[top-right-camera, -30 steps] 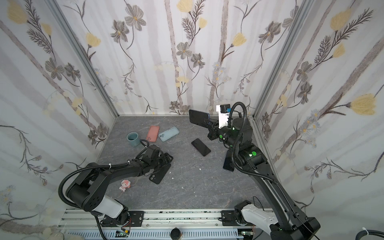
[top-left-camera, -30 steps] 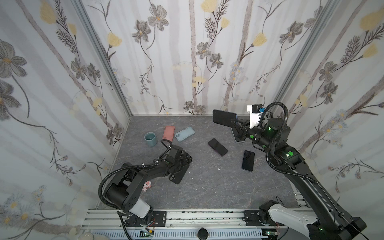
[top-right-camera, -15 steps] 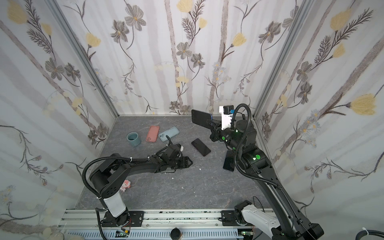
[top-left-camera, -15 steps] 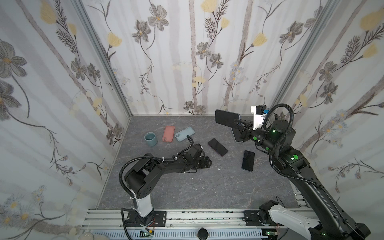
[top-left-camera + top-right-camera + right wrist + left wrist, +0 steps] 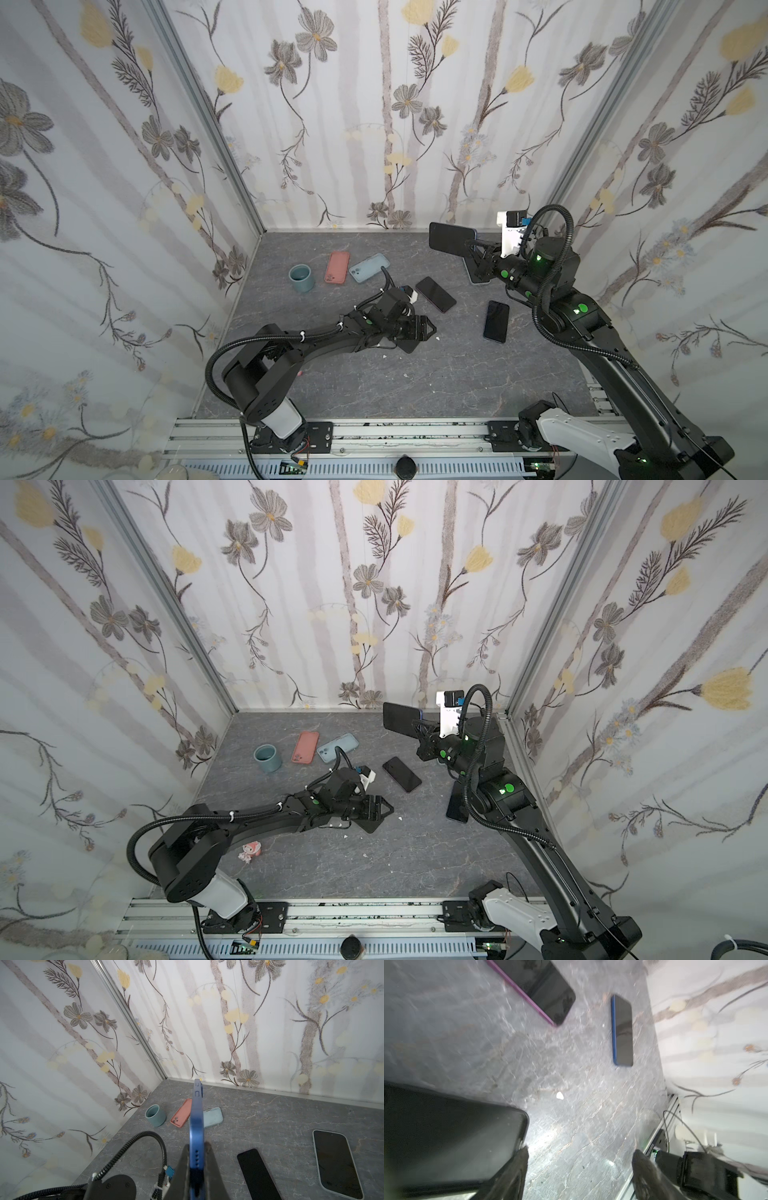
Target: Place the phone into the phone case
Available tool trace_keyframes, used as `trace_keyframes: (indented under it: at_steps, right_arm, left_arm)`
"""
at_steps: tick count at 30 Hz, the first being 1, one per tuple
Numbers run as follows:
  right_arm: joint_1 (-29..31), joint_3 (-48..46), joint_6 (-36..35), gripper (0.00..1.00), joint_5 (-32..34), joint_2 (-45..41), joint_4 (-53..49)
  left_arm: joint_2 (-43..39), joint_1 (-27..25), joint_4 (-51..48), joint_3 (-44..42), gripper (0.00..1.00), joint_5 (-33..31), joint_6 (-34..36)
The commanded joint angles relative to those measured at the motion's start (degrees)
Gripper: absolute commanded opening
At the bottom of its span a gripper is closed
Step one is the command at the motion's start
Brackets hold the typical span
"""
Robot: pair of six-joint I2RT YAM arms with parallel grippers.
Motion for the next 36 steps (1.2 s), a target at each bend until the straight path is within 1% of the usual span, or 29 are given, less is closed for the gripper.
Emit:
trace_keyframes:
  at_steps: [1,3,5,9,12,18,20,21,23,26,31,34,36]
  right_arm:
    - [0.3,-1.14,6.46,0.0,-1.2,-0.25,1.21]
    - [1.29,-3.28,10.29,0.0,-1.6,-0.79,1.3]
    - [2.99,-5.48,13.93,0.0,-1.26,-1.23,1.74]
    - [9.54,-9.69,20.14,0.0,1.16,-0.63,3.46]
    - [13.92,-13.38,25.27,0.0,1.73,0.61,5.43]
    - [19.2,-24.05,36.92,0.0,2.14,2.02,14.64]
    - [19.82,-26.02,39.65,0.0,1.76,2.7,16.56]
    - [20.03,-28.53,40.74,0.0,1.96,2.88,17.19]
    - [20.29,-30.66,42.71,0.0,2.9,2.63,17.96]
    - [20.3,-34.06,45.11,0.0,5.27,1.16,19.44]
    - [20.04,-38.85,48.6,0.0,10.26,-1.86,20.35]
    - [19.69,-40.7,50.34,0.0,10.69,-1.75,21.51]
    - [19.51,-42.1,51.83,0.0,10.23,-0.95,23.51]
  left_arm:
    - [-4.96,3.14,-4.25,-1.85,0.78,-5.67,-0.98]
    - [-8.68,6.04,-6.42,-3.72,0.78,-7.74,-0.11]
    - [-11.71,9.32,-7.26,-6.09,0.78,-8.06,0.39]
    - [-15.52,16.2,-7.44,-10.66,0.78,-6.77,0.73]
    - [-15.87,18.97,-7.34,-12.63,0.78,-5.37,1.57]
    - [-14.89,20.02,-5.32,-16.15,0.78,-2.47,0.98]
    - [-14.74,20.04,-3.96,-17.63,0.78,-2.22,0.28]
    - [-14.56,20.1,-3.24,-18.23,0.77,-2.11,-0.08]
    - [-13.94,20.1,-1.88,-18.68,0.77,-1.72,-0.4]
    - [-12.85,20.05,-0.55,-17.23,0.76,-2.06,-0.18]
    - [-7.65,20.02,0.58,-12.07,0.7,-2.55,3.07]
    - [-2.69,20.02,-0.04,-8.67,0.67,-2.65,4.64]
    - [0.29,19.98,0.94,-7.3,0.65,-1.06,4.93]
